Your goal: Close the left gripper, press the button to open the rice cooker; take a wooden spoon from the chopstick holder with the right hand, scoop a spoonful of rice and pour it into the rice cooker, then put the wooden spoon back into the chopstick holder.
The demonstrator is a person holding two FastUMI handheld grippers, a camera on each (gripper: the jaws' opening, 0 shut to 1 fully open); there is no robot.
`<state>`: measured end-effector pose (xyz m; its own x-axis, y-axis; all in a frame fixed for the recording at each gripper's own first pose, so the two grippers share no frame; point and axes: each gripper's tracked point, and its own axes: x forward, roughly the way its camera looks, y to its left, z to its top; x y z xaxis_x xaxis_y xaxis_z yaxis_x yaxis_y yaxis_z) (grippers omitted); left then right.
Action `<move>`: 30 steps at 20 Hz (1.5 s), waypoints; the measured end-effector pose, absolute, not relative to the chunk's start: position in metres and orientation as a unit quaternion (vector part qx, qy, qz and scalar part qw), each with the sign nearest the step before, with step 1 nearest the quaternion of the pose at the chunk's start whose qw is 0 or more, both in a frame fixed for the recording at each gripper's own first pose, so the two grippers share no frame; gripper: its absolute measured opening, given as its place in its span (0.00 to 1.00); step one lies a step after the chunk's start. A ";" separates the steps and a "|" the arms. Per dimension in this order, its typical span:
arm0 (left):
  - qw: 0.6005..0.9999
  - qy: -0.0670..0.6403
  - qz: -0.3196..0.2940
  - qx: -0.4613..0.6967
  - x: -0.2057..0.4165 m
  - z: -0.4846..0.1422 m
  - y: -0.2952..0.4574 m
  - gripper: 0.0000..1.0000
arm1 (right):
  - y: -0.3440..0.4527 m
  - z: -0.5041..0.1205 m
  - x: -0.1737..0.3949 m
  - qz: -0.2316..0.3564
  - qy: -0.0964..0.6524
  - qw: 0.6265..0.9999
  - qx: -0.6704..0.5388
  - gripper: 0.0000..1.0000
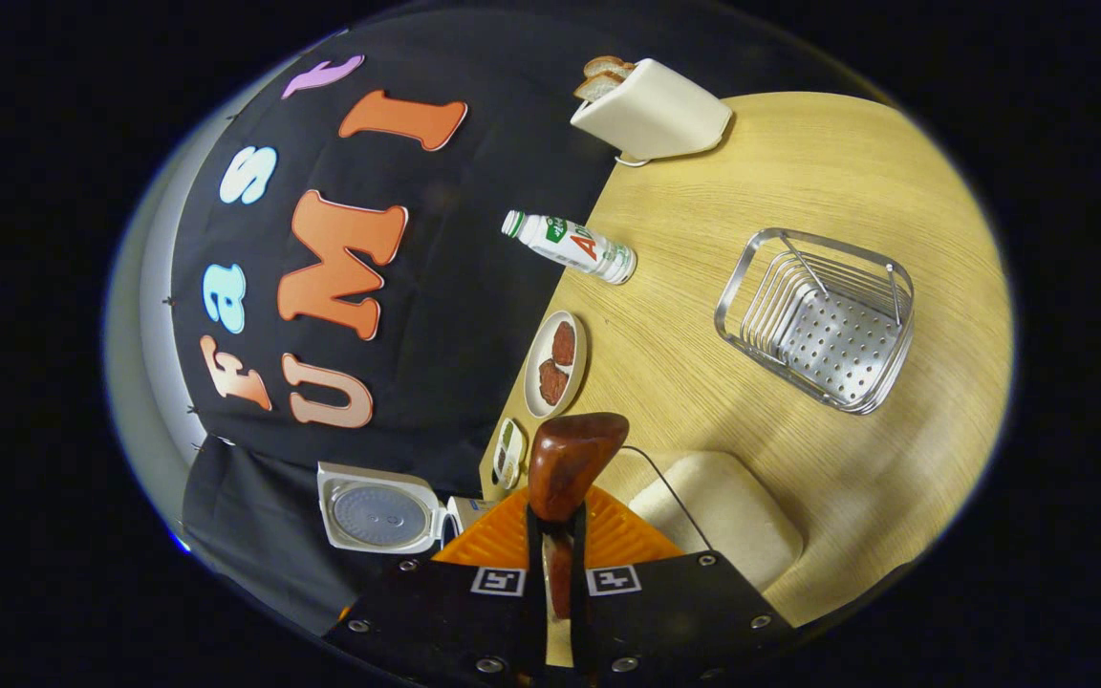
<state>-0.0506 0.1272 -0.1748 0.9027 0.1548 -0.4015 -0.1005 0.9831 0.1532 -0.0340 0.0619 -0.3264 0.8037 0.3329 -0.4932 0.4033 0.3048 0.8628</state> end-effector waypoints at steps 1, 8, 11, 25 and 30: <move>0.973 0.209 0.067 0.064 -0.050 -0.174 0.125 1.00 | 0.060 -0.323 -0.032 -0.021 0.306 0.738 0.601 0.09; 0.975 0.200 0.080 0.060 -0.049 -0.167 0.116 1.00 | 0.052 -0.284 -0.011 0.011 0.271 0.703 0.658 0.09; 0.975 0.196 0.084 0.059 -0.049 -0.164 0.115 1.00 | 0.060 -0.257 0.000 0.034 0.259 0.694 0.672 0.09; 0.971 0.176 0.159 0.041 -0.069 -0.155 0.180 1.00 | 0.186 -0.173 0.071 0.143 0.279 0.670 0.673 0.09; 0.965 0.175 0.191 0.031 -0.082 -0.156 0.211 1.00 | 0.239 -0.166 0.089 0.163 0.302 0.672 0.656 0.09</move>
<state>-0.0820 0.2111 -0.1565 0.8659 0.3799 -0.3255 -0.3585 0.9250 0.1260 0.0891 0.2394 -0.1657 0.7651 0.6146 -0.1921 0.1770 0.0860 0.9804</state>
